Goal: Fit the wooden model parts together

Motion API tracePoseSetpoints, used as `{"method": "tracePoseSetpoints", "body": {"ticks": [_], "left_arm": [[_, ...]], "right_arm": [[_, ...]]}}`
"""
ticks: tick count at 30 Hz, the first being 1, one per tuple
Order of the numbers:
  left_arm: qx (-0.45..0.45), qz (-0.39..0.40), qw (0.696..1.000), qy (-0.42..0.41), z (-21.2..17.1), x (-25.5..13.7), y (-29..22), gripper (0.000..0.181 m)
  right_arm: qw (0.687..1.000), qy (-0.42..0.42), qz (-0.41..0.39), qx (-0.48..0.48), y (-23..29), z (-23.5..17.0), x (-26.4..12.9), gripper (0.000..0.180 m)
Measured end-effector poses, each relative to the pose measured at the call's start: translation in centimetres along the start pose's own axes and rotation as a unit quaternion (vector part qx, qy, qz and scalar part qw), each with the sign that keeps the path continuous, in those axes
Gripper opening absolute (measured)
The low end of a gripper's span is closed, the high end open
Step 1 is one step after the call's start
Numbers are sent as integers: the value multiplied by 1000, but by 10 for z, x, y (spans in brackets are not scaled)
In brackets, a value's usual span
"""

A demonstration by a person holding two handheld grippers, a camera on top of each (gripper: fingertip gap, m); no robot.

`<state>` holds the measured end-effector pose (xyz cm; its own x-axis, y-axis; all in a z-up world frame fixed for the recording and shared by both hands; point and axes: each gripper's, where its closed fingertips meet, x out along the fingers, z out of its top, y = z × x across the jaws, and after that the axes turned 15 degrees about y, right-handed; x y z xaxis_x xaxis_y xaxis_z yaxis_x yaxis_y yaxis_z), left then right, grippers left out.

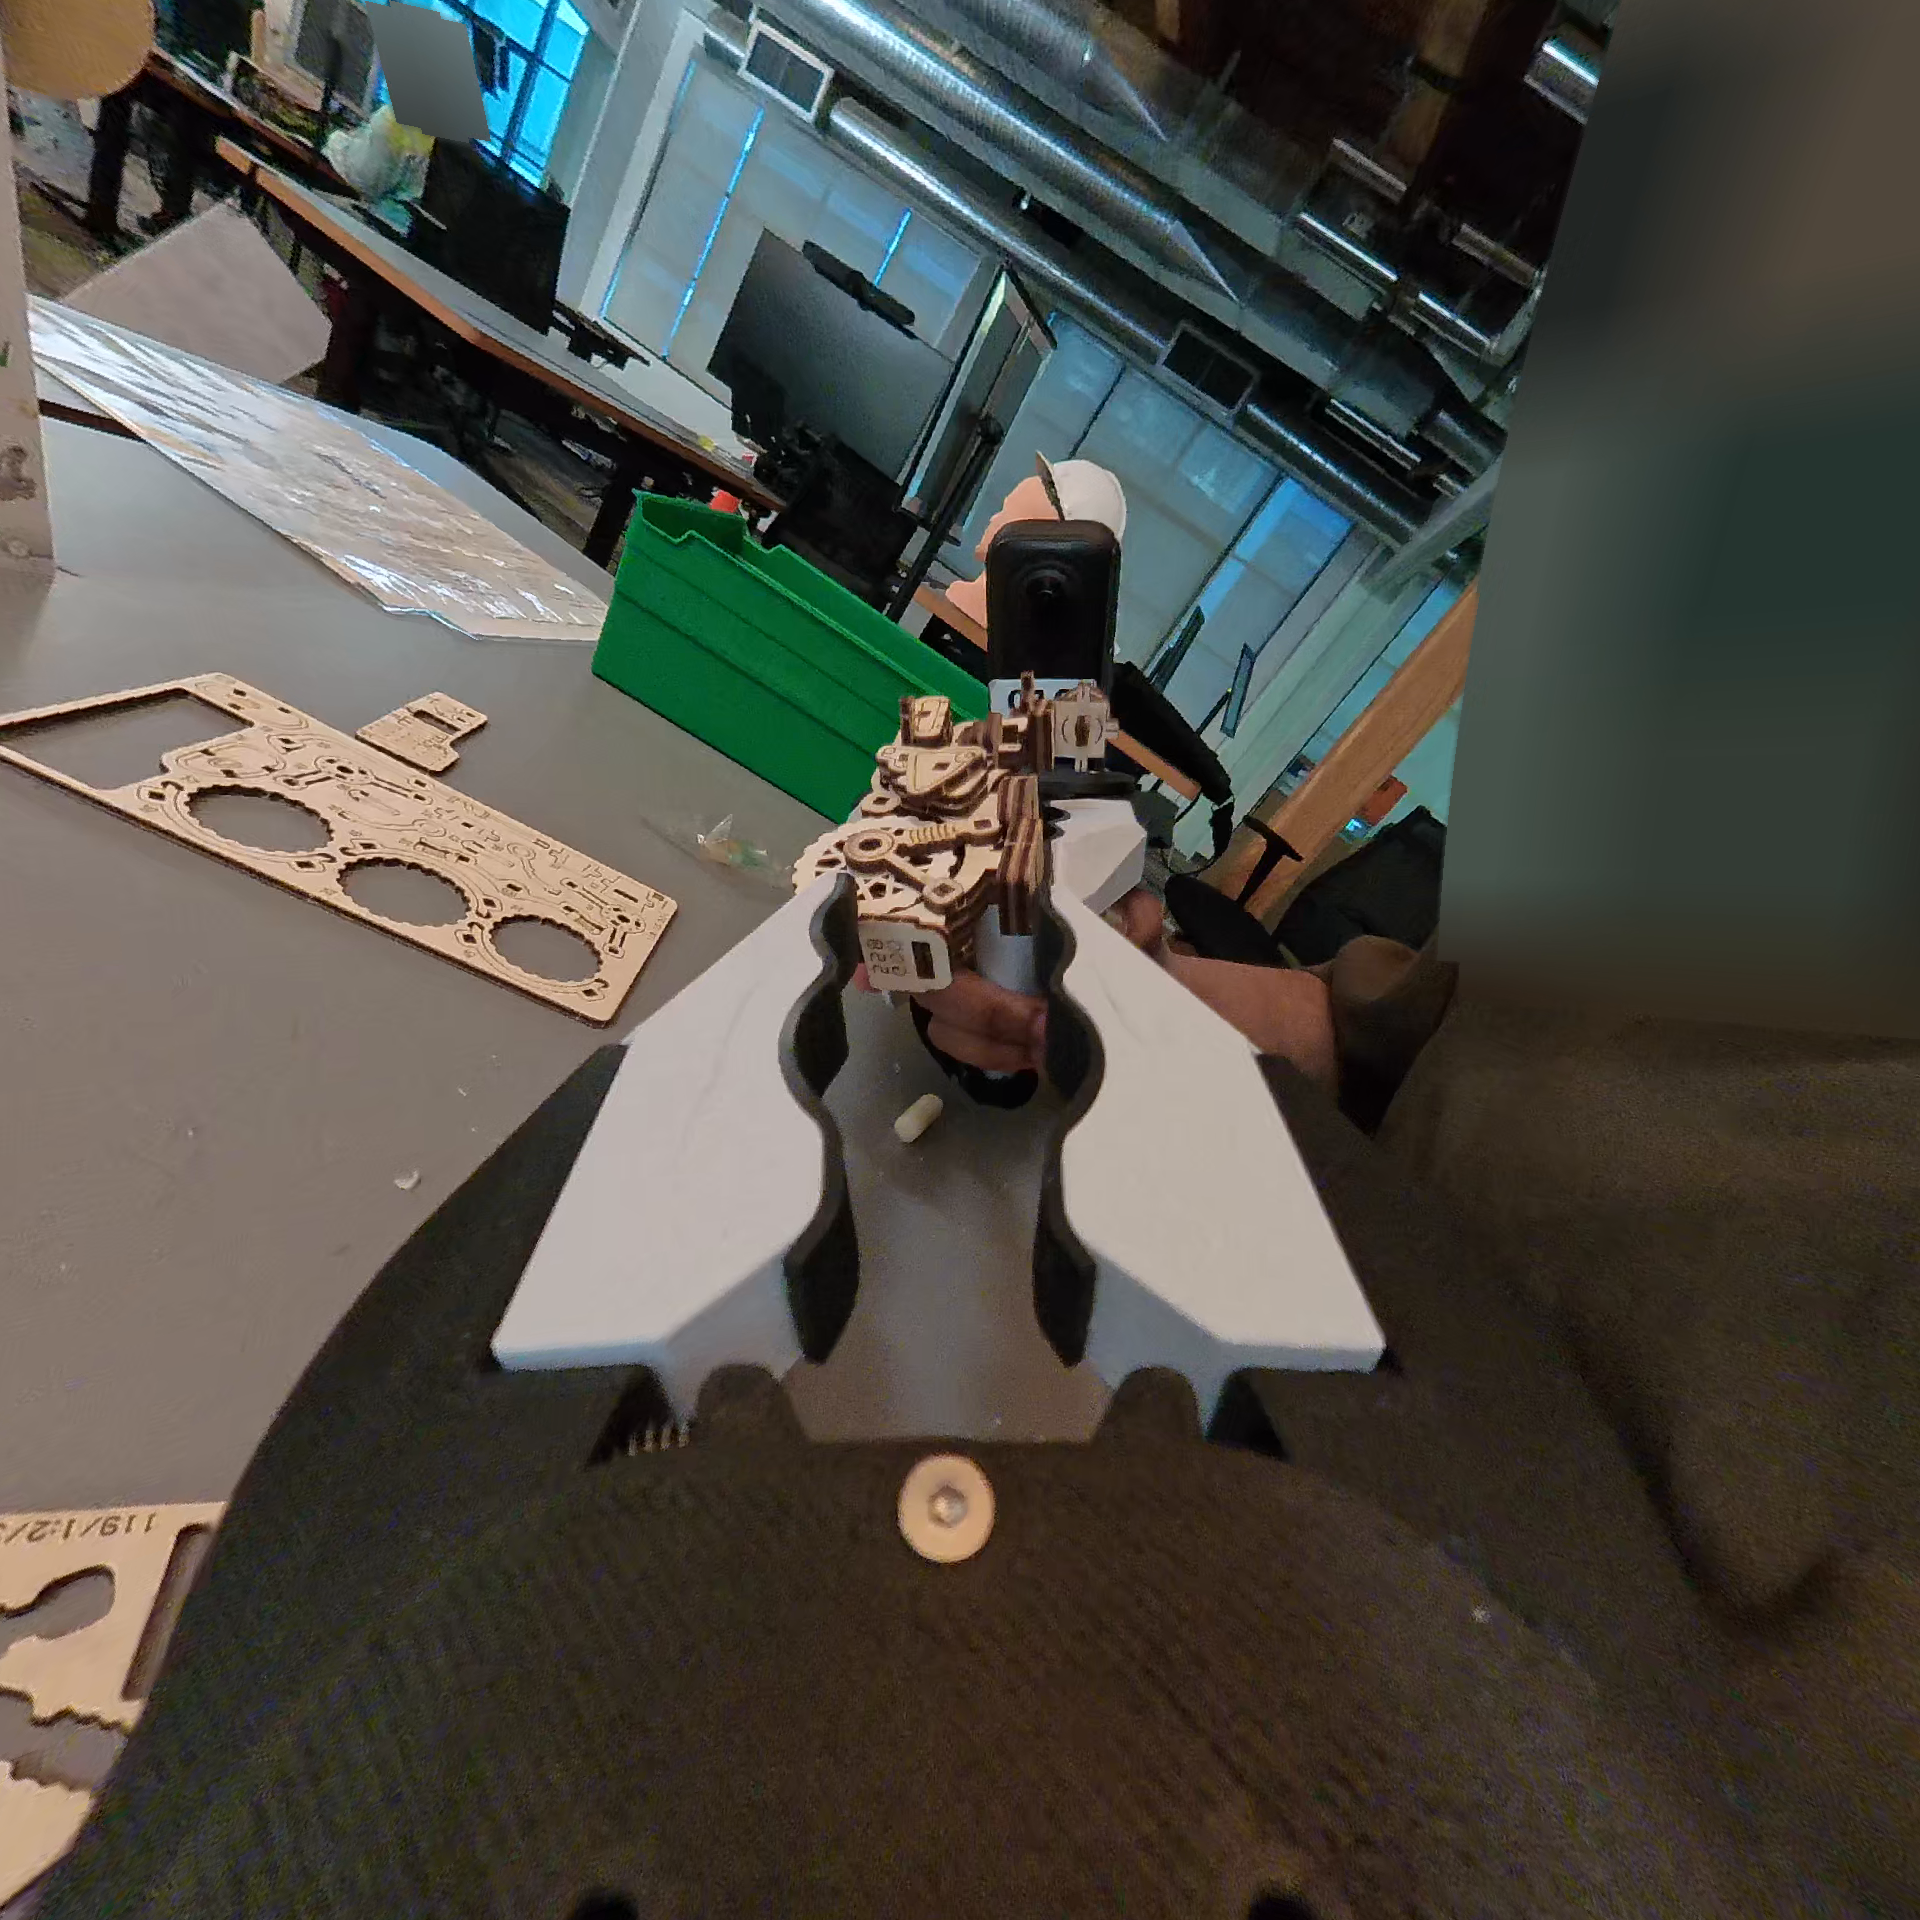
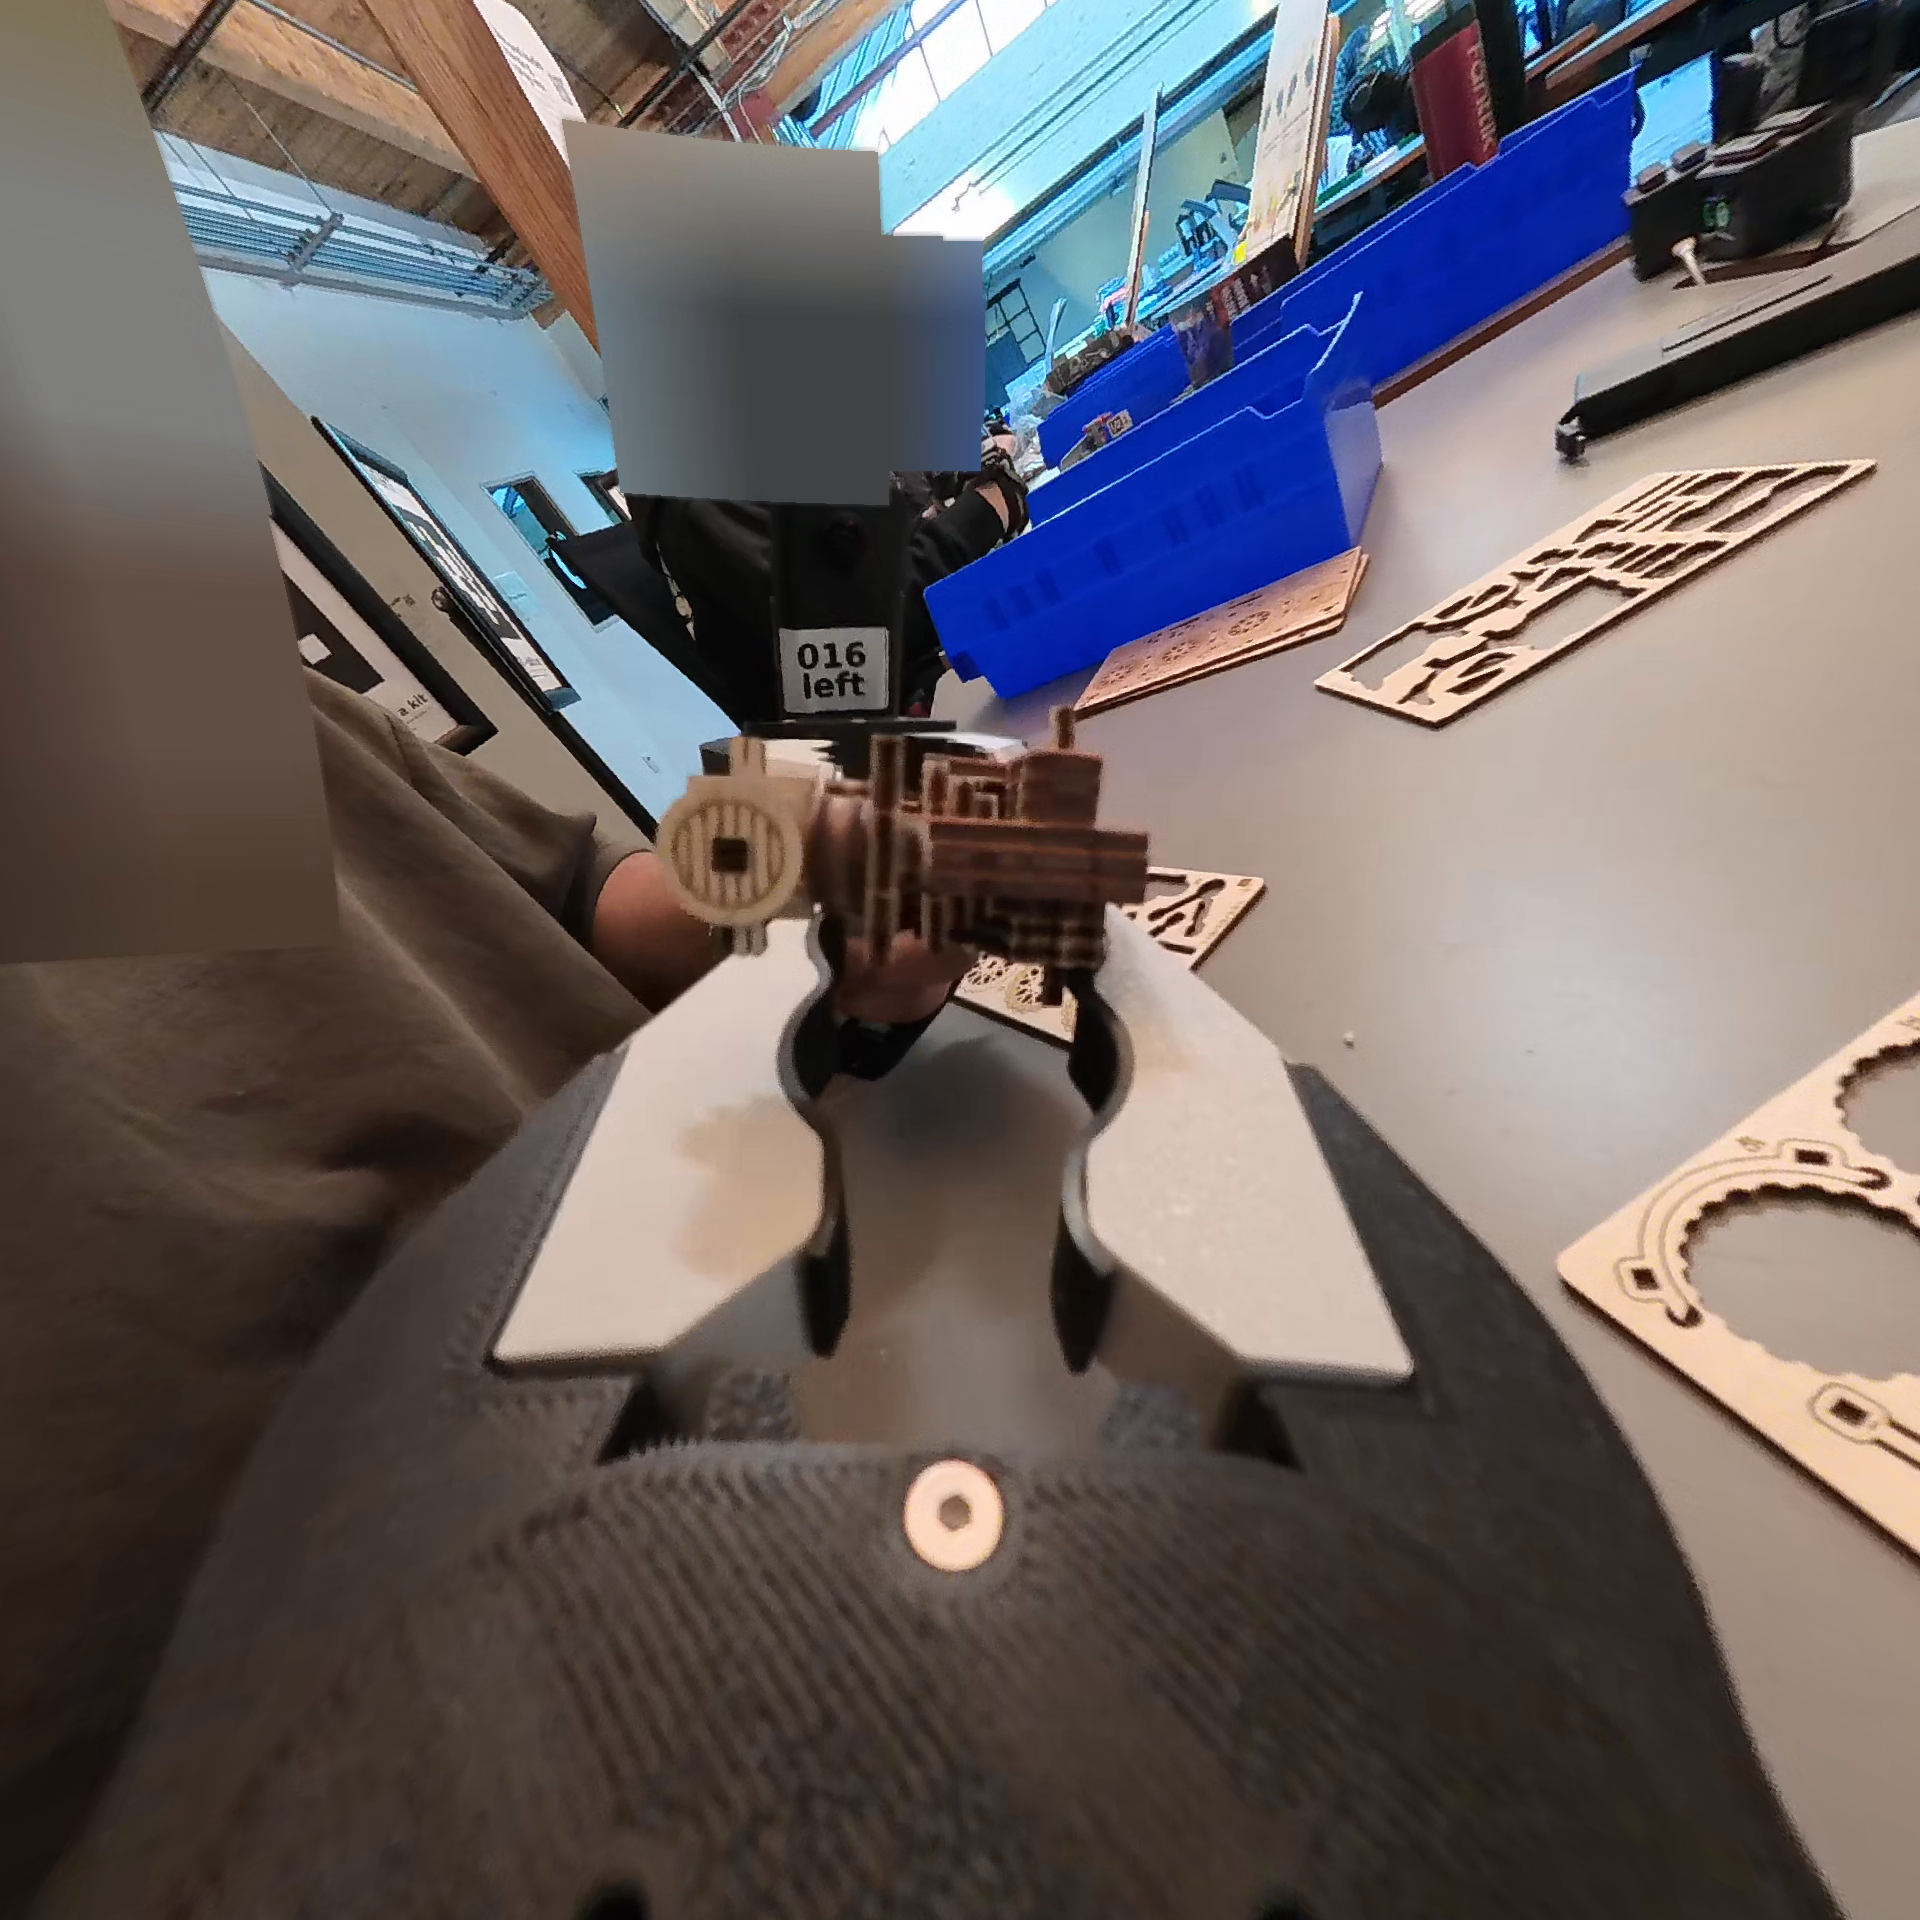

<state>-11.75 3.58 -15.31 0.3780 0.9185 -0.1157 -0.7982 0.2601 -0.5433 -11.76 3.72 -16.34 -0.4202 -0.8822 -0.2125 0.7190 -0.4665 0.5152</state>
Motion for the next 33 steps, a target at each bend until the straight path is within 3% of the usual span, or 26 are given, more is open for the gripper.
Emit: {"method": "tracePoseSetpoints", "body": {"ticks": [10,15,22,33], "left_arm": [[103,52,992,52,-8,2,-1,43],[129,52,987,75,-15,6,-4,51],[188,12,970,156,-43,7,-15,42],[254,-12,954,160,-52,7,-33,28]], "right_arm": [[998,48,-28,-39,-2,-12,4,37],[991,113,-17,-64,4,-33,16,37],[973,180,-14,-142,18,-56,26,37],[953,193,-22,-231,25,-61,22,37]]}}
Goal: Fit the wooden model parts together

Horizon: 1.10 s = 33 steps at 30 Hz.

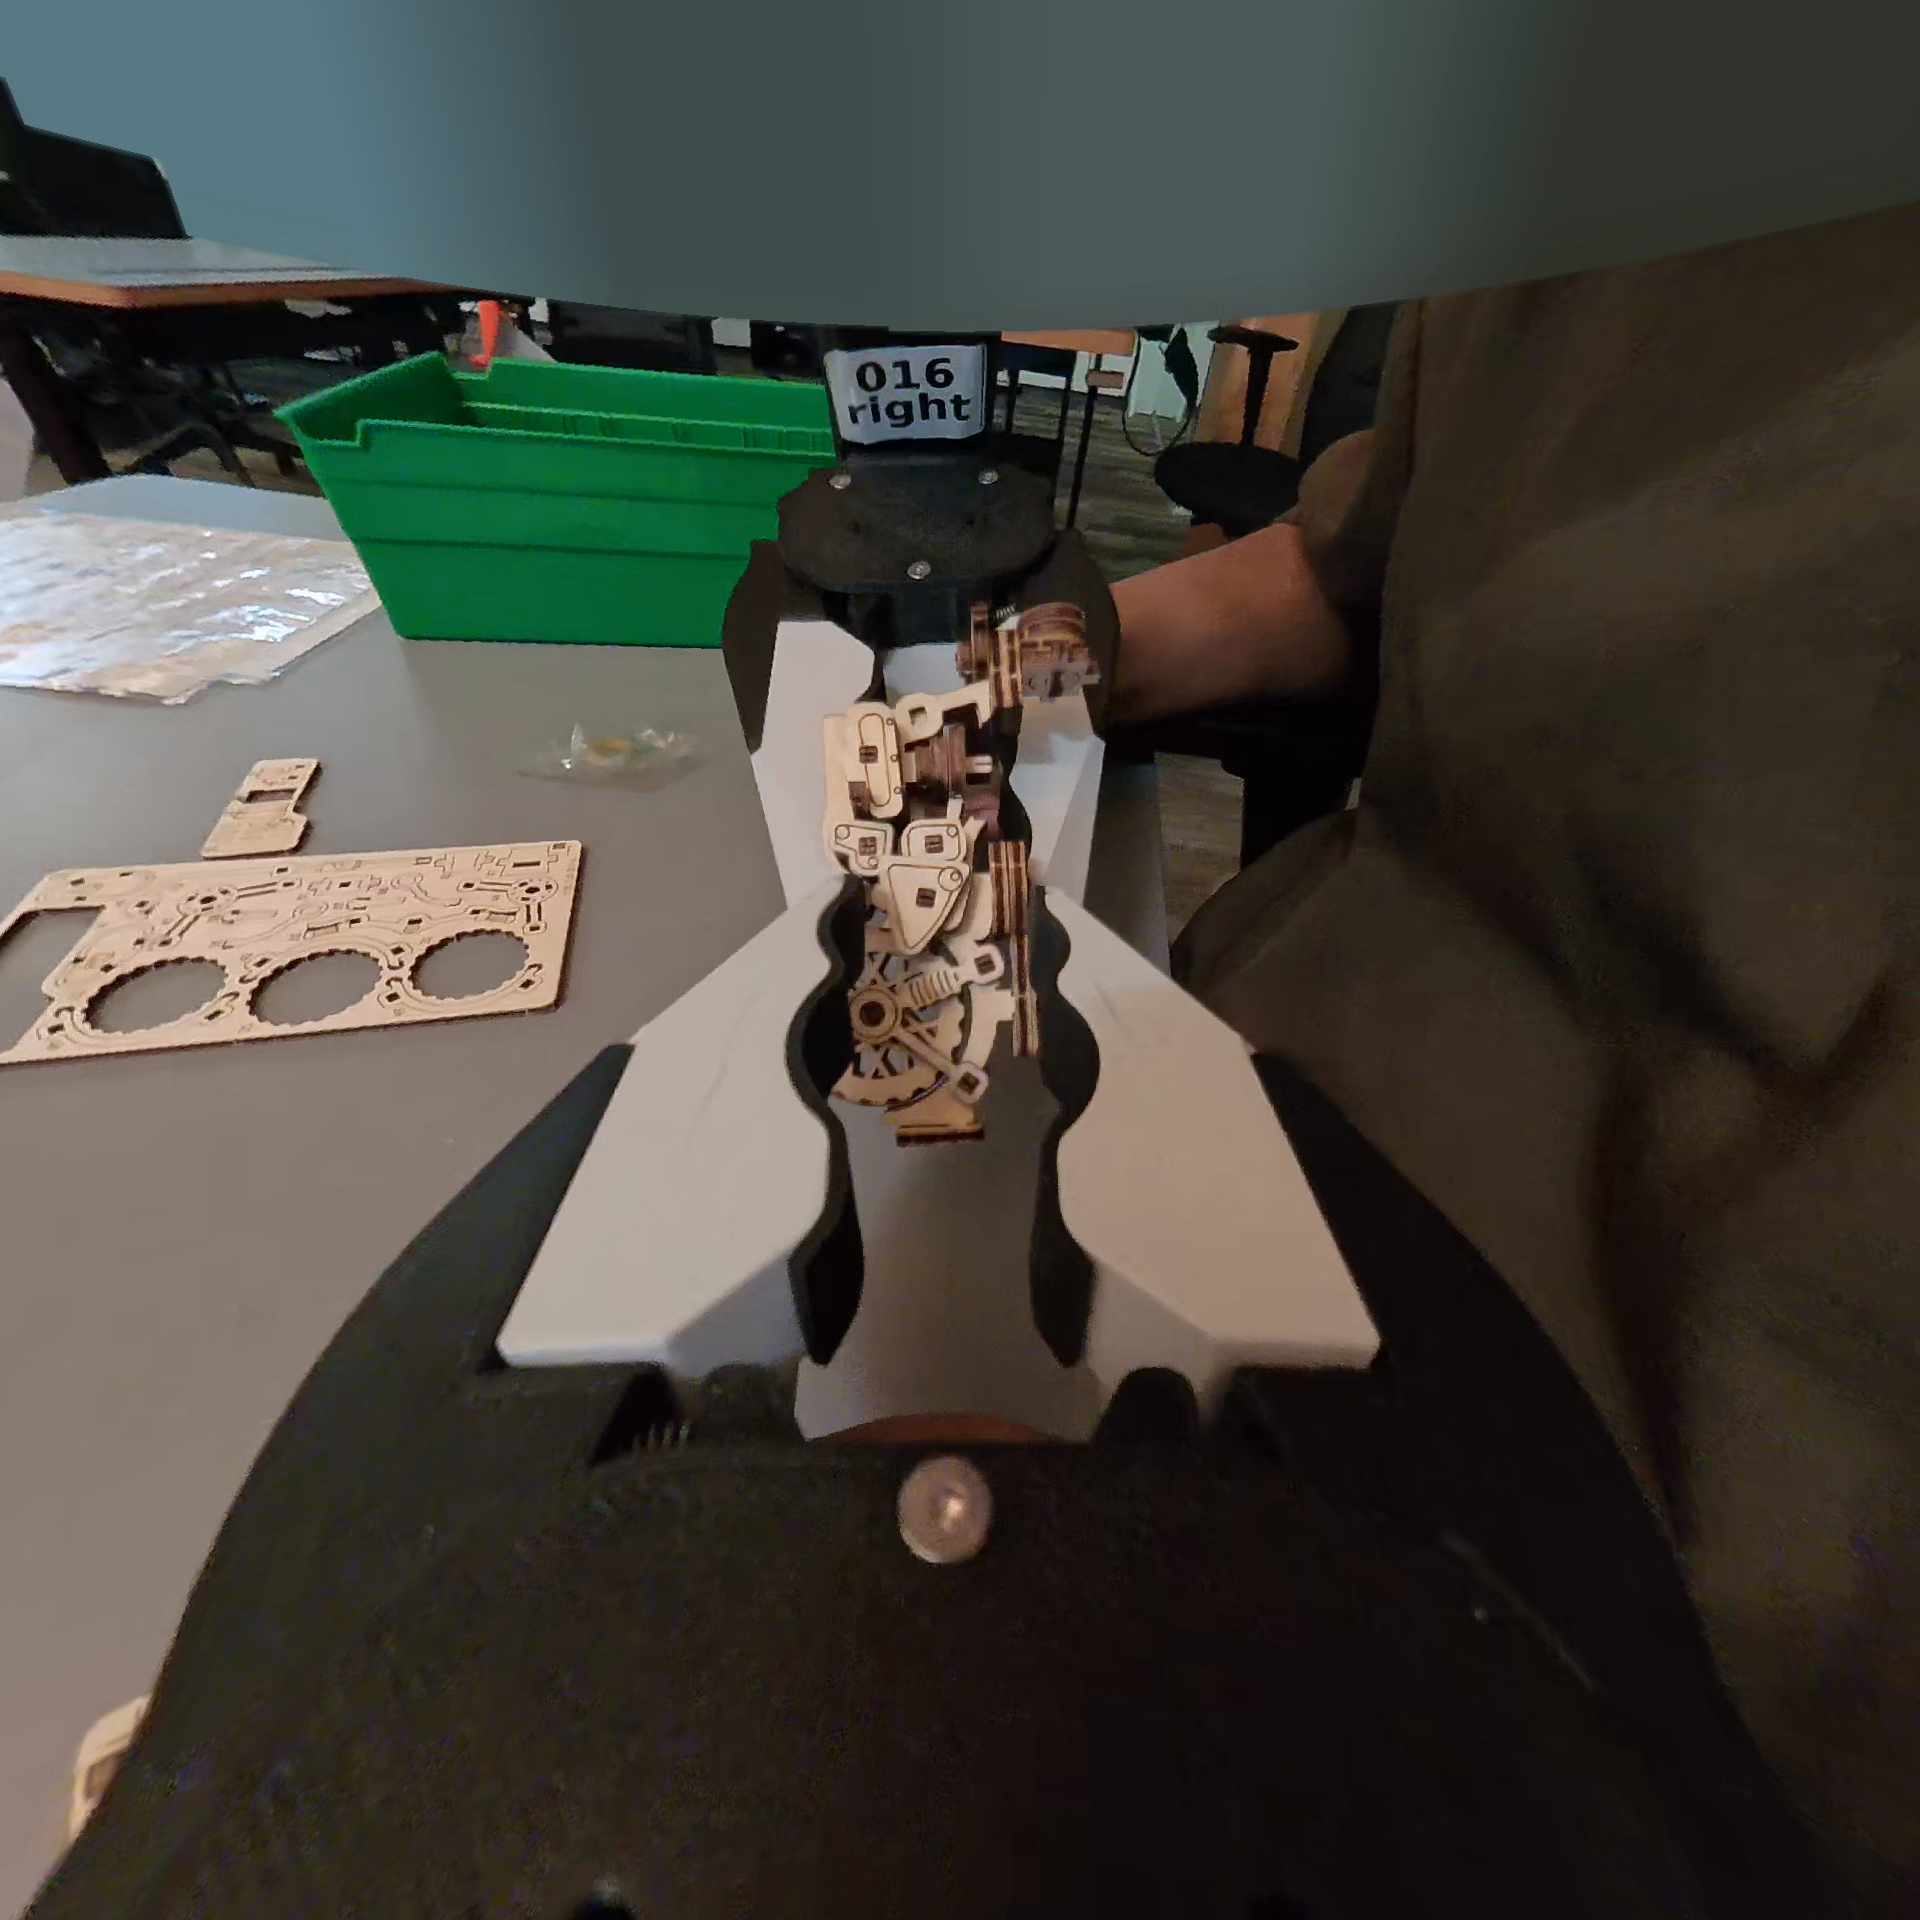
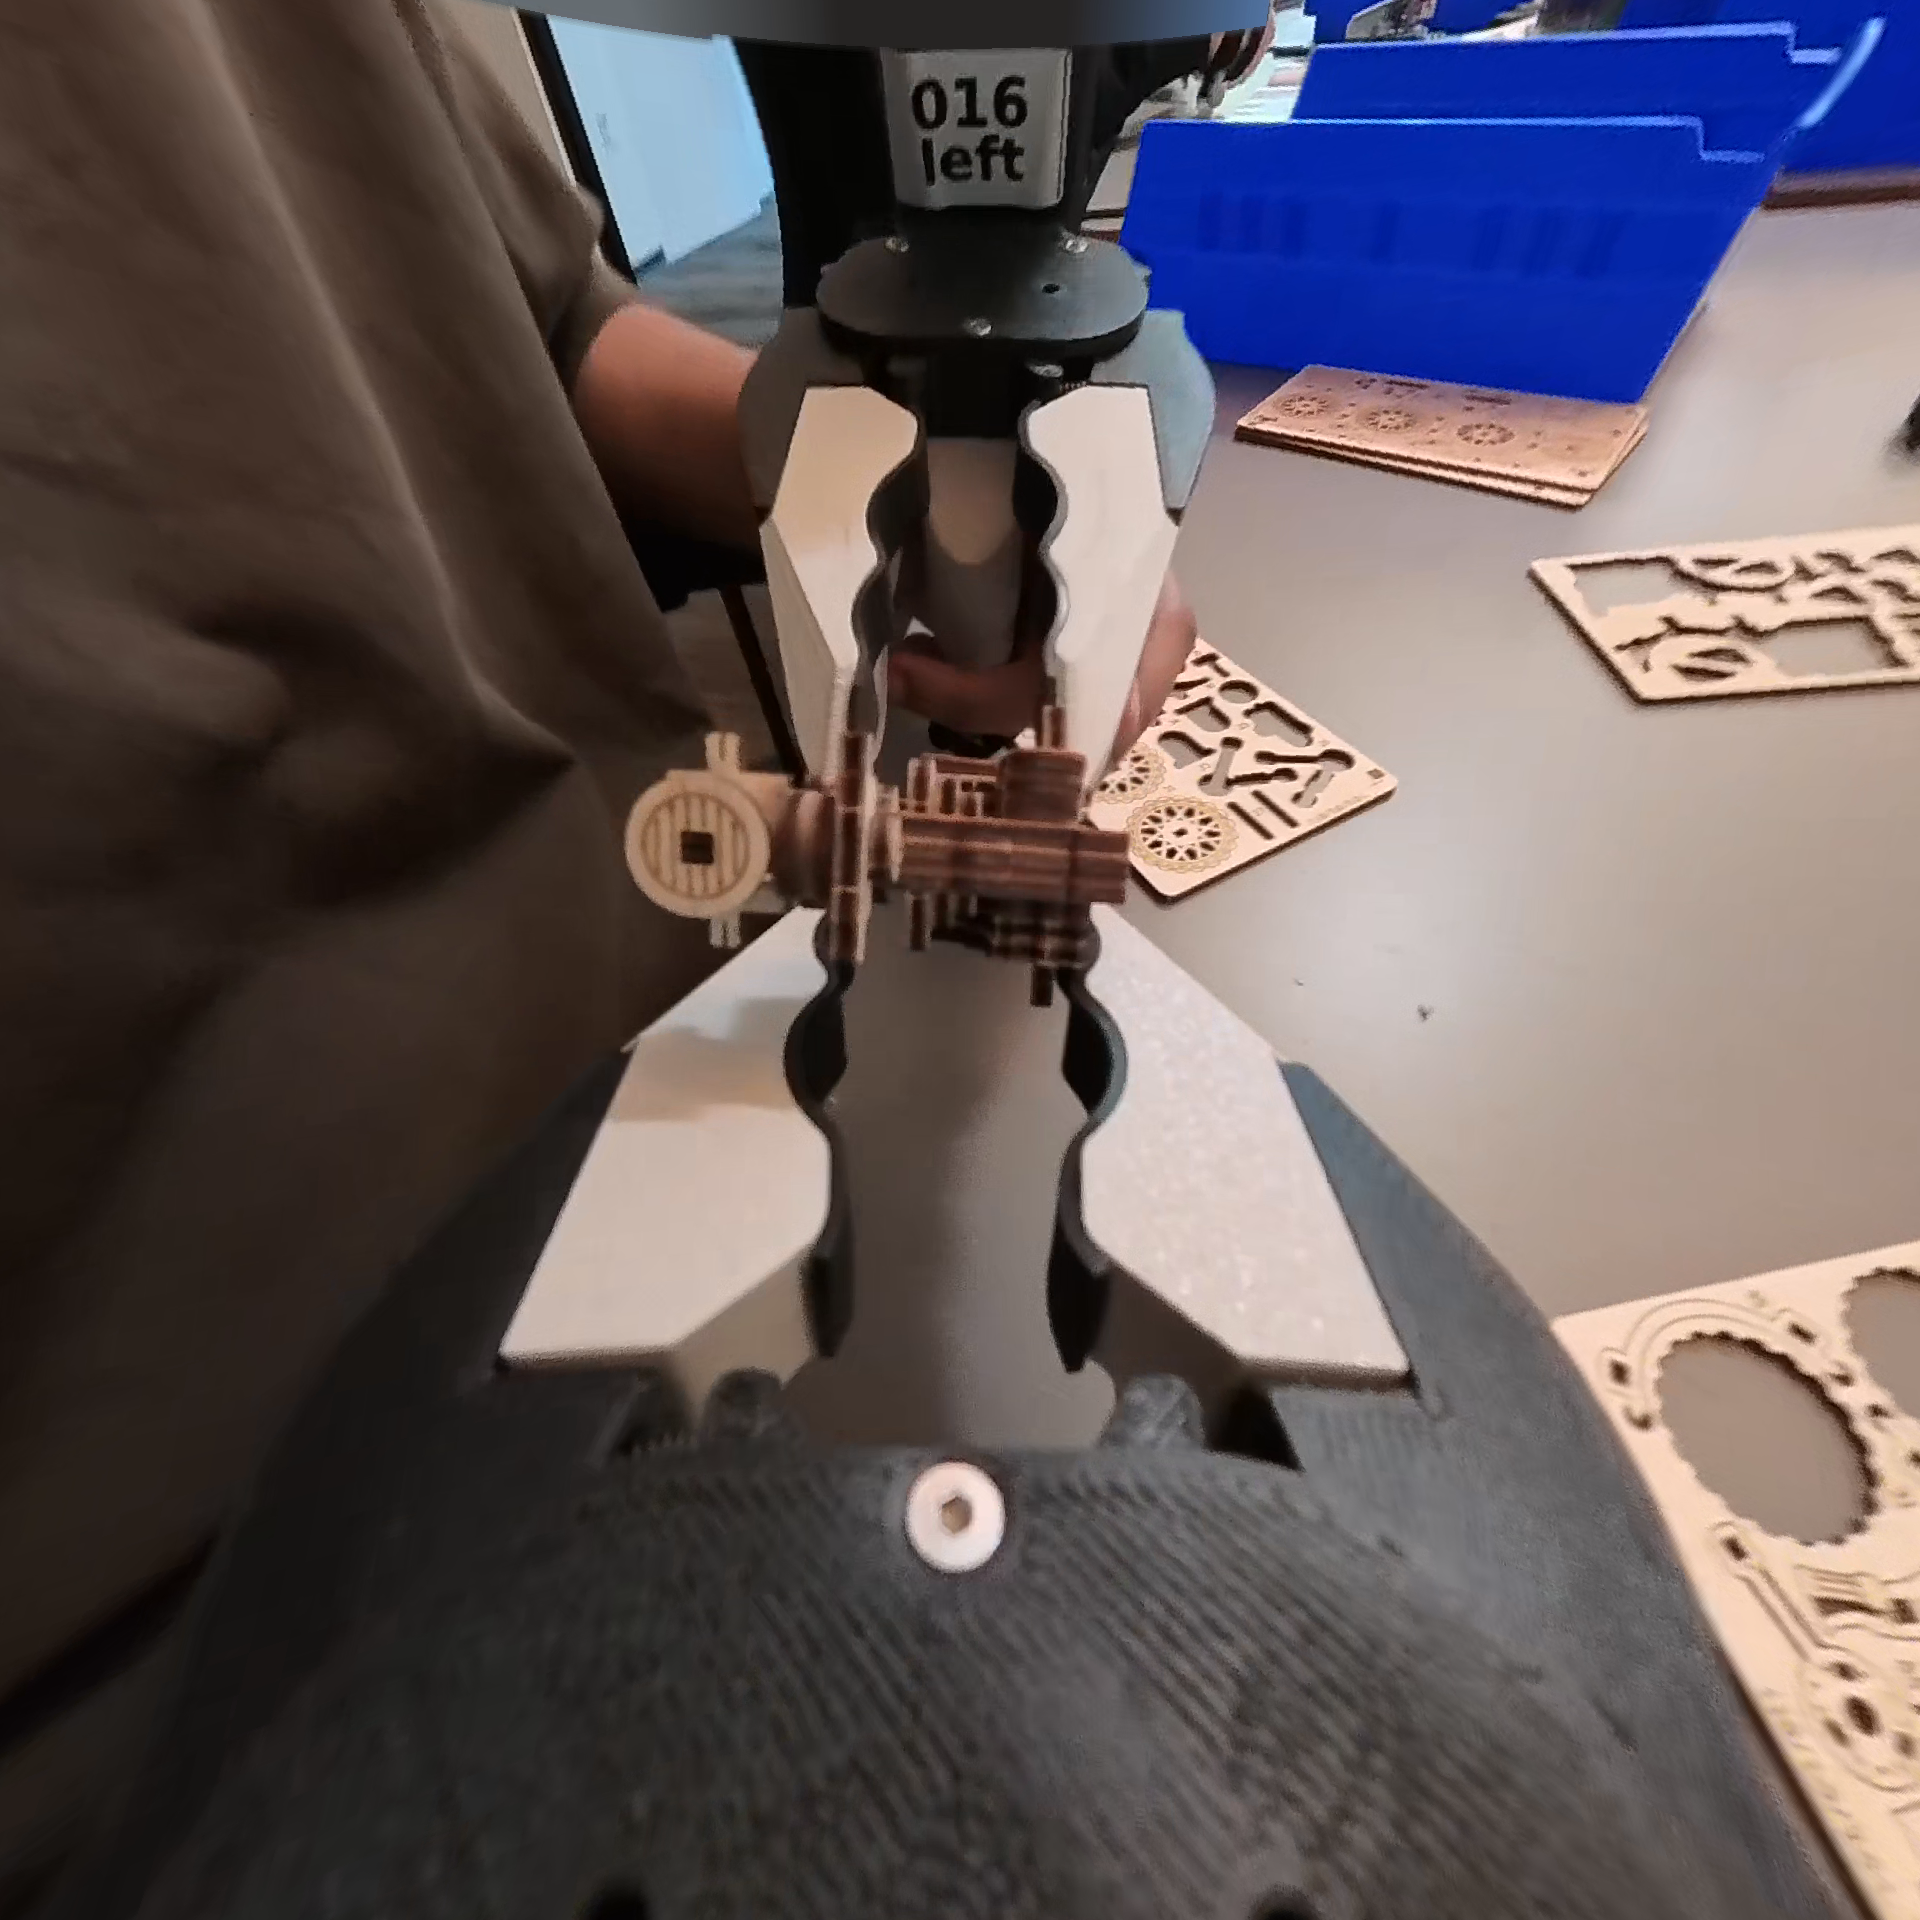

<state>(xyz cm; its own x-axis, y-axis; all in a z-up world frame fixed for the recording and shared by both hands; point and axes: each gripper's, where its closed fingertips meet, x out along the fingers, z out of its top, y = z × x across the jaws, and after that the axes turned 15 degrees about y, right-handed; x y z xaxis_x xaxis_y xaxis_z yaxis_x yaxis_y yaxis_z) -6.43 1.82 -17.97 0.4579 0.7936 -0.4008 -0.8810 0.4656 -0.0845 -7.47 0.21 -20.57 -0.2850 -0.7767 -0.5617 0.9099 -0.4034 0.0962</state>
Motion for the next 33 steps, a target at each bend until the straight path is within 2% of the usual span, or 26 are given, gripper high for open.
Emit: {"method": "tracePoseSetpoints", "body": {"ticks": [15,21,26,33], "left_arm": [[41,25,999,-15,8,-2,-4,26],[26,28,999,-27,10,-4,0,26],[12,34,999,-41,13,-7,5,26],[-20,27,996,-84,23,-18,10,26]], "right_arm": [[996,-12,-52,-67,1,6,-4,36],[997,-22,-52,-47,-3,9,-5,37],[998,-33,-48,-28,-6,12,-8,48],[994,-93,-61,-10,-13,27,-27,46]]}}
